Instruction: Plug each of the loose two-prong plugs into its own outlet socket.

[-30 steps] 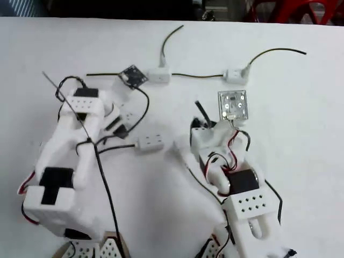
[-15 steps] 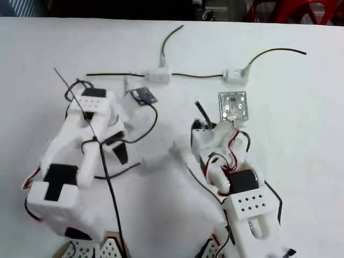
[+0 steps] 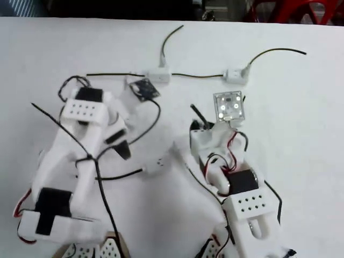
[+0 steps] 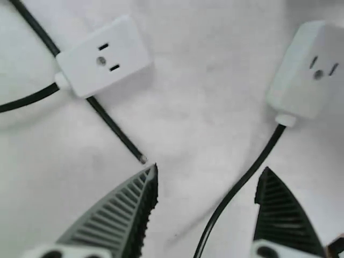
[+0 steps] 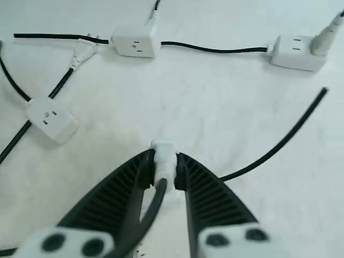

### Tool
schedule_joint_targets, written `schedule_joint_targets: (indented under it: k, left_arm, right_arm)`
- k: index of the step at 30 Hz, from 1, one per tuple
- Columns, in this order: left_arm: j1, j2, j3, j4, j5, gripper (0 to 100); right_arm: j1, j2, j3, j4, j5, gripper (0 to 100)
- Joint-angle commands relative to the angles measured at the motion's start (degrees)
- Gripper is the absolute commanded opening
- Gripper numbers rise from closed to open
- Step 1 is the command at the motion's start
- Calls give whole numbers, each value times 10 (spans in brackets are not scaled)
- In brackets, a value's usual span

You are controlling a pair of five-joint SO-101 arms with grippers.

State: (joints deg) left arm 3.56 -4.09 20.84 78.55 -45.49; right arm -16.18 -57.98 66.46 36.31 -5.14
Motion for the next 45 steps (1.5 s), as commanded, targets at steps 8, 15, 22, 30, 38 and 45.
schedule_joint_targets:
  k: [8,15,22,30,38,45]
  left_arm:
    - [240,-103,105,-68,98,290]
    - [283,65,42,-79,98,290]
    - [256,233,-88,-46,94,290]
    - [176,258,-174,-30,66,290]
    - [122,253,-222,-13,53,290]
    - [82,256,-319,20,53,290]
  right_arm:
    - [220,-8,-9,-130,1,18]
    - [225,-8,-9,-132,1,18]
    - [225,-8,-9,-131,1,18]
    - [225,-8,-8,-129,1,18]
    - [224,-8,-7,-129,1,18]
    - [224,-8,-6,-128,1,18]
